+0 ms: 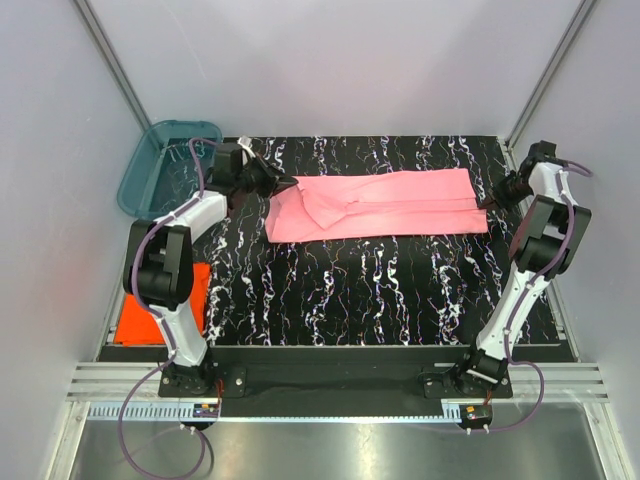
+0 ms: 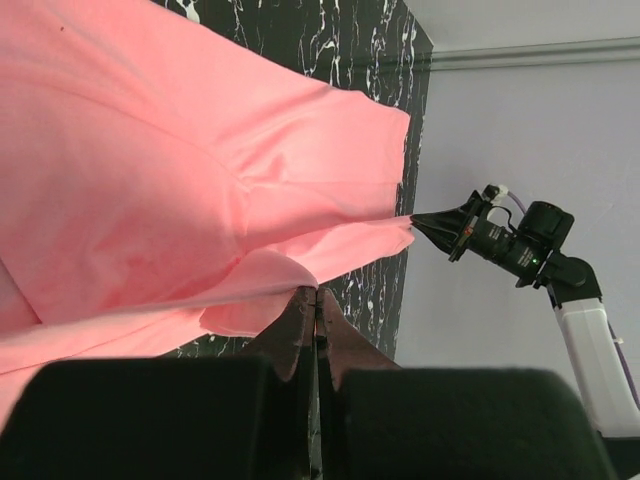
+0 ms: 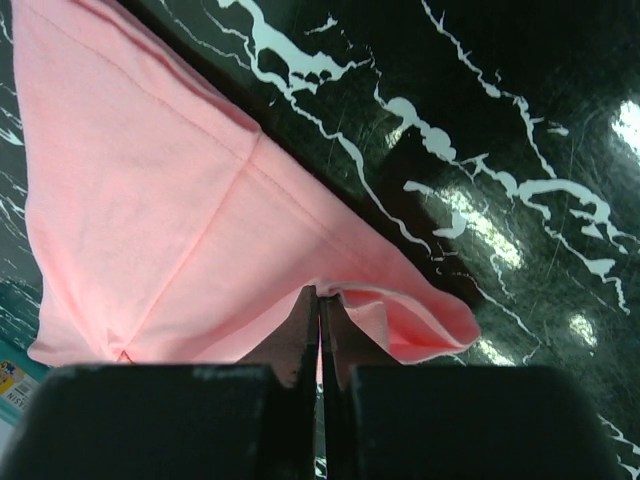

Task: Fold and stack the t-shirts
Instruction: Fold the tshirt

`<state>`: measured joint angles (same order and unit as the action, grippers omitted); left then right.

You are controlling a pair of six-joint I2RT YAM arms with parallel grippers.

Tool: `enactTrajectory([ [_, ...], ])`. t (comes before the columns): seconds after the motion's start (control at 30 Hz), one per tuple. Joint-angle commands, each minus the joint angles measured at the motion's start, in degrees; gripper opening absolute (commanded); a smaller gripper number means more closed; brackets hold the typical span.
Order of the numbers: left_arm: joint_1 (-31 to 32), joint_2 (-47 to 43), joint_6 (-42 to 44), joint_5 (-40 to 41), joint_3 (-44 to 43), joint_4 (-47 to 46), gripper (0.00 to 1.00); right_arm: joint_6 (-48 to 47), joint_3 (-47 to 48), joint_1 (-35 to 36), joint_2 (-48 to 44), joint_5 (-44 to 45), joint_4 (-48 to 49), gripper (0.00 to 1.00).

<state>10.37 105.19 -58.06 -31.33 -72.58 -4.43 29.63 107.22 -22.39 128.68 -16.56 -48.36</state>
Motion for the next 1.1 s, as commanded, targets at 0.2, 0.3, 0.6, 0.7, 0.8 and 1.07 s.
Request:
enactTrajectory([
  [0.2,-1.9,1.9,-0.9,-1.5,-4.7,-1.2,0.0,-0.4,7.0,-0.1,4.6,-0.9,-1.6,0.0],
  [0.3,-2.0,3.8,-1.1,-1.6,-5.0,-1.2,0.0,-0.5,8.4,0.0,5.8,-1.4,-1.9,0.0],
  [0.6,-2.5,4.8,-0.3,-0.2,-4.9,0.2,0.0,-0.9,11.7,0.5,8.2,-2.9,-2.2,0.0],
  [0.7,-2.8,3.8,0.6,1.0,-4.1,0.9,0.0,-1.1,13.0,0.9,9.2,-3.3,-2.2,0.0],
  [0.8,-3.1,4.0,0.6,0.7,-3.9,1.3,0.0,-0.8,14.2,1.0,10.0,-3.7,-2.4,0.0],
  [1.07,-3.3,4.1,0.4,1.2,-4.2,1.5,0.0,-0.4,16.5,1.2,11.8,-3.9,-2.8,0.01],
])
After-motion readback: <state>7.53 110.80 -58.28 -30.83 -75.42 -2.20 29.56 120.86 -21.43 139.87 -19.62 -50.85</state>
